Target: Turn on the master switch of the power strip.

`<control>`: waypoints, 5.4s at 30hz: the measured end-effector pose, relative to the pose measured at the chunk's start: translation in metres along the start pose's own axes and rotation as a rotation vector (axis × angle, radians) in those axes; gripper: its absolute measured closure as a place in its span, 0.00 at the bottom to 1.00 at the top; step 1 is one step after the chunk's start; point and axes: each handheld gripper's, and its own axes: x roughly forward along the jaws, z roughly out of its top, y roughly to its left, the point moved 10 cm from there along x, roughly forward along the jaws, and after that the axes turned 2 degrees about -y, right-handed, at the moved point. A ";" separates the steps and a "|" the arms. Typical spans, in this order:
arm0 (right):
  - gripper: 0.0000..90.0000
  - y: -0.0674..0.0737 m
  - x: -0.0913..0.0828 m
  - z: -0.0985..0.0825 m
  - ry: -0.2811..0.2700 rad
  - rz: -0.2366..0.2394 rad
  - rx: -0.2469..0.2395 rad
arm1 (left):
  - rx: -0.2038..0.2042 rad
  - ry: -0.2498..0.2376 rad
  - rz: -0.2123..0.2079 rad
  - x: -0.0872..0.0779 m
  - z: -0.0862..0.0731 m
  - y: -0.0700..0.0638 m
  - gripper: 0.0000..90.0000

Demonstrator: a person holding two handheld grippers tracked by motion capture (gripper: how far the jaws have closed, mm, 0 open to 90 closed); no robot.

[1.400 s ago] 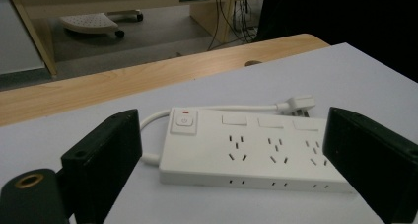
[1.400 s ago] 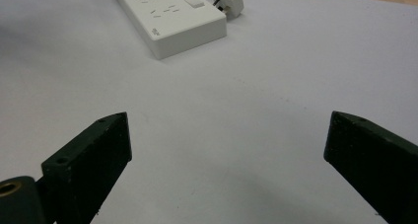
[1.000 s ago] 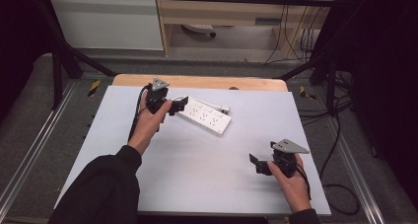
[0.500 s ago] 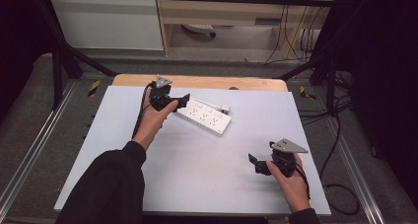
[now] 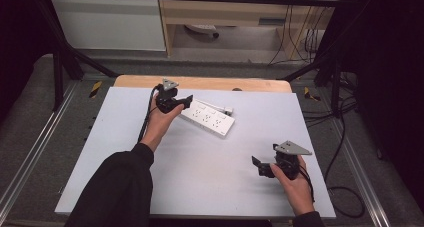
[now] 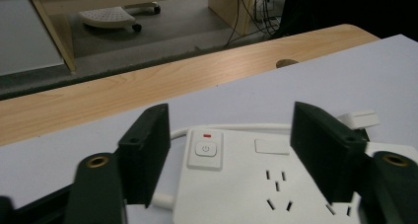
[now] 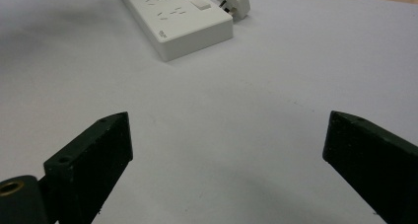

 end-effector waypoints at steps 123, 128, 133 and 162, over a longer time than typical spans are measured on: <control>0.05 -0.001 -0.002 -0.002 0.004 0.000 0.029 | 0.028 0.106 -0.036 0.061 -0.037 0.014 1.00; 0.05 -0.001 -0.002 -0.002 0.005 0.001 0.031 | 0.034 0.109 -0.035 0.061 -0.037 0.014 1.00; 0.05 -0.001 -0.002 -0.002 0.007 0.002 0.031 | 0.043 0.113 -0.030 0.061 -0.037 0.014 1.00; 0.05 -0.001 -0.002 -0.003 0.008 0.003 0.028 | 0.039 0.139 -0.013 0.062 -0.038 0.014 1.00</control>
